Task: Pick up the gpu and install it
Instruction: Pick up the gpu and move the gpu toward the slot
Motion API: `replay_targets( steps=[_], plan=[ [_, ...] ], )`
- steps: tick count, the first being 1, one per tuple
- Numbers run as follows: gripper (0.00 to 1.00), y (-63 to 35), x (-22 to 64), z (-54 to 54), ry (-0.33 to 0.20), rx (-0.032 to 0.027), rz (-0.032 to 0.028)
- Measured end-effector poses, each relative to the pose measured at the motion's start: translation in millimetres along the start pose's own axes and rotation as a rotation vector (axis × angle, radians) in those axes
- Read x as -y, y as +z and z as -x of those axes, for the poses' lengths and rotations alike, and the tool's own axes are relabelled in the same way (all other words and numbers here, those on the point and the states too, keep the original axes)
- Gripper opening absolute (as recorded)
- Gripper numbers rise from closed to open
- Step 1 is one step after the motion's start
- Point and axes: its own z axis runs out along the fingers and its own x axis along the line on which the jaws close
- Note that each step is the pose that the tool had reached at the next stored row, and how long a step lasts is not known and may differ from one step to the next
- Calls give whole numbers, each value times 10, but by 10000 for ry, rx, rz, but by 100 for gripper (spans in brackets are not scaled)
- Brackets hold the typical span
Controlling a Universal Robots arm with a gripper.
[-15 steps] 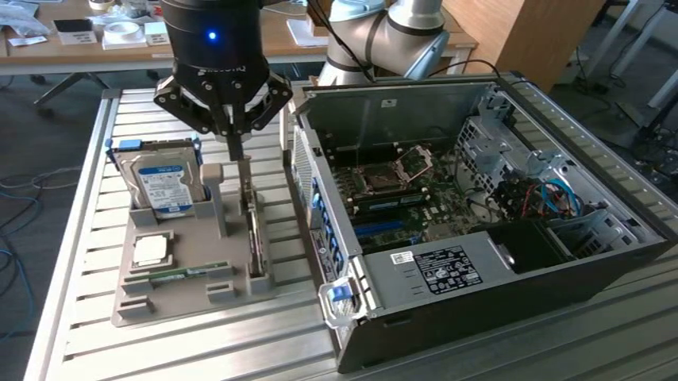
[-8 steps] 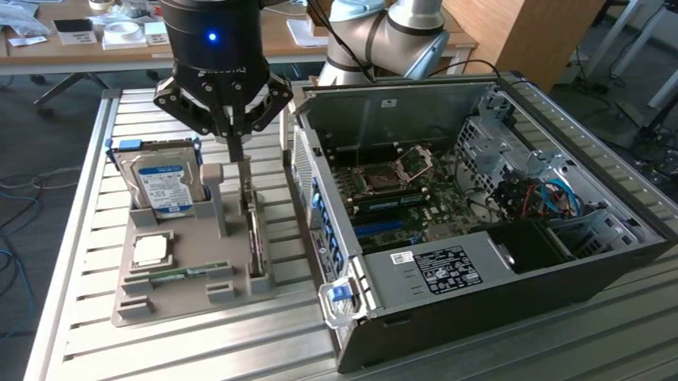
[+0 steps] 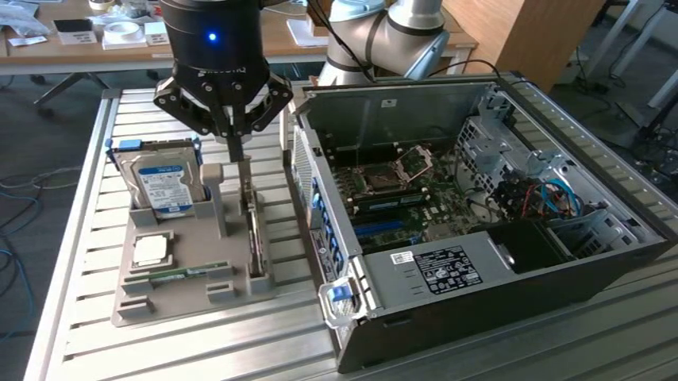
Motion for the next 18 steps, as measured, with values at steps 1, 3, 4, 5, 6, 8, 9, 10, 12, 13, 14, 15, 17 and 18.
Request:
replay_targets(
  steps=[1, 3, 4, 5, 6, 8, 9, 10, 12, 13, 14, 15, 17, 18],
  plan=[
    [11, 0, 0, 0, 0, 0, 0],
    [11, 0, 0, 0, 0, 0, 0],
    [11, 0, 0, 0, 0, 0, 0],
    [11, 0, 0, 0, 0, 0, 0],
    [11, 0, 0, 0, 1, 0, 0],
    [17, 0, 0, 0, 1, 0, 0],
    [17, 0, 0, 0, 0, 0, 0],
    [23, 0, 0, 0, 0, 0, 0],
    [29, 0, 0, 0, 0, 0, 0],
    [35, 0, 0, 0, 0, 0, 0],
    [35, 0, 0, 0, 0, 0, 0],
    [41, 0, 0, 0, 0, 0, 0],
    [41, 0, 0, 0, 0, 0, 0],
    [41, 0, 0, 0, 0, 0, 0]
  ],
)
